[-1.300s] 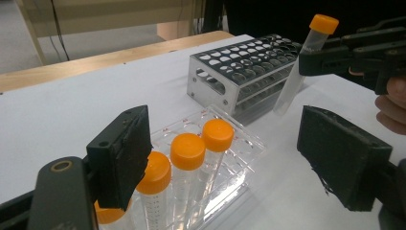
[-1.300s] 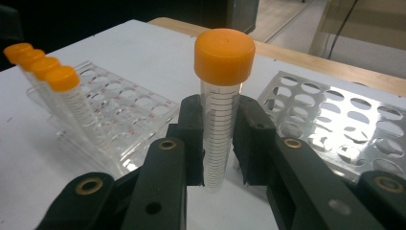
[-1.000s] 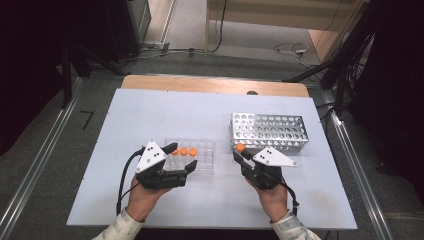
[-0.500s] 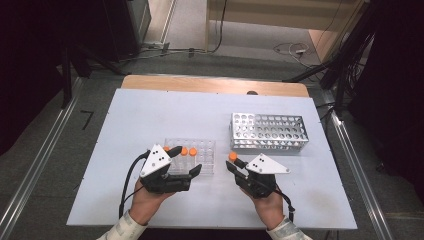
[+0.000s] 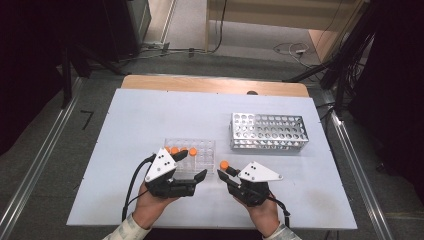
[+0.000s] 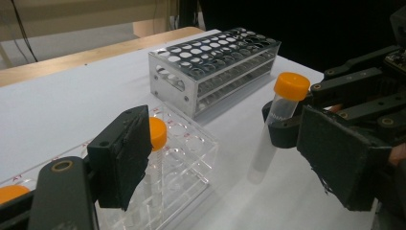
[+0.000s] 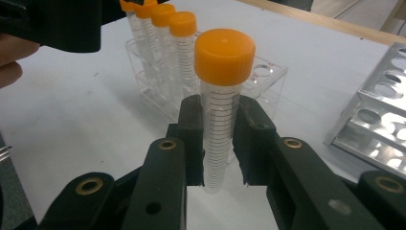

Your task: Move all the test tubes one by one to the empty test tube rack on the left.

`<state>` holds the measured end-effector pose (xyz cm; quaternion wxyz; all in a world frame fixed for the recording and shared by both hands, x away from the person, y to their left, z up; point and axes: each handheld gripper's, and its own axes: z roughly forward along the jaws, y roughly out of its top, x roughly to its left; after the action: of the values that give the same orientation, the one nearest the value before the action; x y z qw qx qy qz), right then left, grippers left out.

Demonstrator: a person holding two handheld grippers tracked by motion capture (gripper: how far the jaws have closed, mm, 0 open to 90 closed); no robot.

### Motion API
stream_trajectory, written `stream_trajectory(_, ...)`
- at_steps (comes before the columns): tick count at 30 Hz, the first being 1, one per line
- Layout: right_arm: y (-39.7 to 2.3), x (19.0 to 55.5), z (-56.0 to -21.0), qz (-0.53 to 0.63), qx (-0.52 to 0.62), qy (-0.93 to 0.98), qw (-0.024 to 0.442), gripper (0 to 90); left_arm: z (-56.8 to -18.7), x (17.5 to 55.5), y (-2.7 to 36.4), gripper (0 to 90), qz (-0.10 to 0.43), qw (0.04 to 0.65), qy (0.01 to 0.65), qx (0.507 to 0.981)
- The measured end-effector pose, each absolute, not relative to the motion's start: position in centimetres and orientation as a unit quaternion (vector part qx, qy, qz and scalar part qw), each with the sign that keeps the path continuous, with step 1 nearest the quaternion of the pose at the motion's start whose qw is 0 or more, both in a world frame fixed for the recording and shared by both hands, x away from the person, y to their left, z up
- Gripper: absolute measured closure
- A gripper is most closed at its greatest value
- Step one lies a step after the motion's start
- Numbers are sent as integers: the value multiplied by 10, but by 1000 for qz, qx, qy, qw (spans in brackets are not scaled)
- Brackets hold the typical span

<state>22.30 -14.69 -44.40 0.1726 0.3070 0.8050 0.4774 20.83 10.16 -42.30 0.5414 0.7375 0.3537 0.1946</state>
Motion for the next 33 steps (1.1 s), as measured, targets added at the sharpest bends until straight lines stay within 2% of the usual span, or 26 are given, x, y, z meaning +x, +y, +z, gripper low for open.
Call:
stream_trajectory(15, -133, 218, -448, 476, 291, 815, 156, 721, -424, 205, 93, 228, 179, 545, 334, 748)
stream_trajectory(24, -121, 217, -450, 475, 277, 823, 143, 721, -427, 203, 87, 333, 172, 542, 317, 759)
stream_trajectory(33, -111, 216, -451, 476, 266, 828, 132, 721, -431, 205, 86, 500, 154, 541, 315, 764)
